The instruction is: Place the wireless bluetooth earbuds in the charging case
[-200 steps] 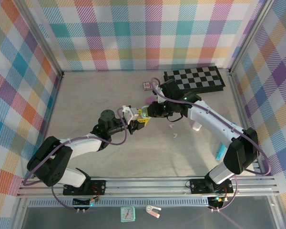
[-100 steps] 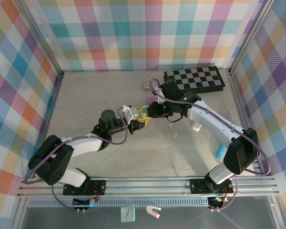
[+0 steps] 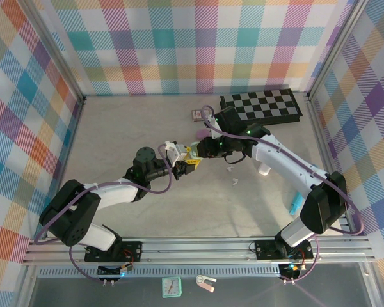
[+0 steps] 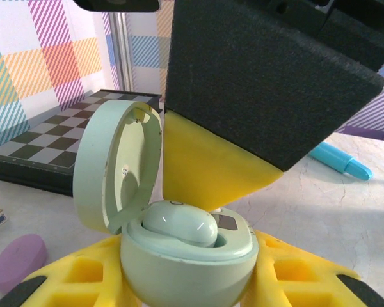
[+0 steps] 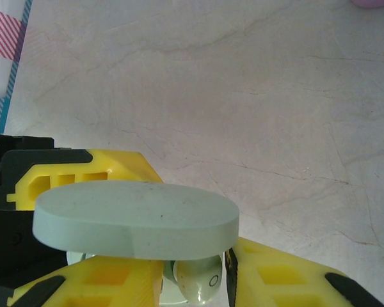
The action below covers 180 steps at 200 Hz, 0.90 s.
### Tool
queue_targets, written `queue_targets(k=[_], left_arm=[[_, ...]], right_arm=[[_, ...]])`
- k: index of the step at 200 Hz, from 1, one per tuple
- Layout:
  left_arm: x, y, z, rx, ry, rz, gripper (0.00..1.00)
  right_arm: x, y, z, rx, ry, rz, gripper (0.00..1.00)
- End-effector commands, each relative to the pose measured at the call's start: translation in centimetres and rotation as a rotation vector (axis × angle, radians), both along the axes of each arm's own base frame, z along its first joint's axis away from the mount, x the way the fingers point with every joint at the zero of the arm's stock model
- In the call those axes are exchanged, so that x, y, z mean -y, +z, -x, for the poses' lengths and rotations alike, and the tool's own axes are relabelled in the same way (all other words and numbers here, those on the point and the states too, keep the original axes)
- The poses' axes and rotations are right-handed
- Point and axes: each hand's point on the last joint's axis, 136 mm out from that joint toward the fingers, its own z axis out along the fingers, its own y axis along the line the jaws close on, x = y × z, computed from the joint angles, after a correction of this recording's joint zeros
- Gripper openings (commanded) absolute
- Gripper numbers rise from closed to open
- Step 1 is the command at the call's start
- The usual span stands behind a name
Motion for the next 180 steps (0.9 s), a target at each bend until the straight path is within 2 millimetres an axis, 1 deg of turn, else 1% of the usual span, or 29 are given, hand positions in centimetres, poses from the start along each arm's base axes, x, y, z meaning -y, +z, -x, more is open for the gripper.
queue_targets(k=[1,18,60,74,92,113,128,140,150,166,180], left_arm=[[0.8,2.8,-0.3,0.075,-0.022,0.055,0.32],[0.8,2.7,-0.3,0.074,-0.022,0.055,0.32],[0.8,2.8,-0.3,0.075,-0.023,0.058,0.32],[0.7,2.7,-0.2,0.073,-0.022,0.056,0.32],[0.7,2.6,-0.1,0.071,-0.021,0.055,0.32],[0.6,2.5,-0.1,0.073,-0.016,0.054,0.32],[0.5,2.6,-0.1,0.075,-0.012,0.055,0.32],[0.4,2.6,-0.1,0.078,-0.009,0.057,0.32],[0.3,2.7,-0.1,0.081,-0.007,0.058,0.32],[0.2,2.6,-0.1,0.08,-0.006,0.056,0.32],[0.2,2.5,0.1,0.083,-0.016,0.055,0.32]], right_arm=[[-0.9,2.3,0.9,0.039,0.048,-0.056,0.32],[-1.0,2.5,0.9,0.036,0.054,-0.064,0.31],[-1.2,1.9,1.1,0.011,0.058,-0.065,0.26],[-1.2,1.9,1.1,0.013,0.053,-0.069,0.26],[-0.9,2.0,1.1,0.02,0.043,-0.058,0.29],[-0.4,2.4,1.1,0.042,0.031,-0.051,0.34],[-0.1,2.9,1.1,0.066,0.03,-0.052,0.4],[0.0,3.4,1.3,0.093,0.035,-0.062,0.47],[0.2,3.9,1.3,0.123,0.032,-0.079,0.56],[0.2,5.1,1.4,0.176,0.03,-0.122,0.64],[0.5,6.0,1.0,0.209,0.002,-0.142,0.7]])
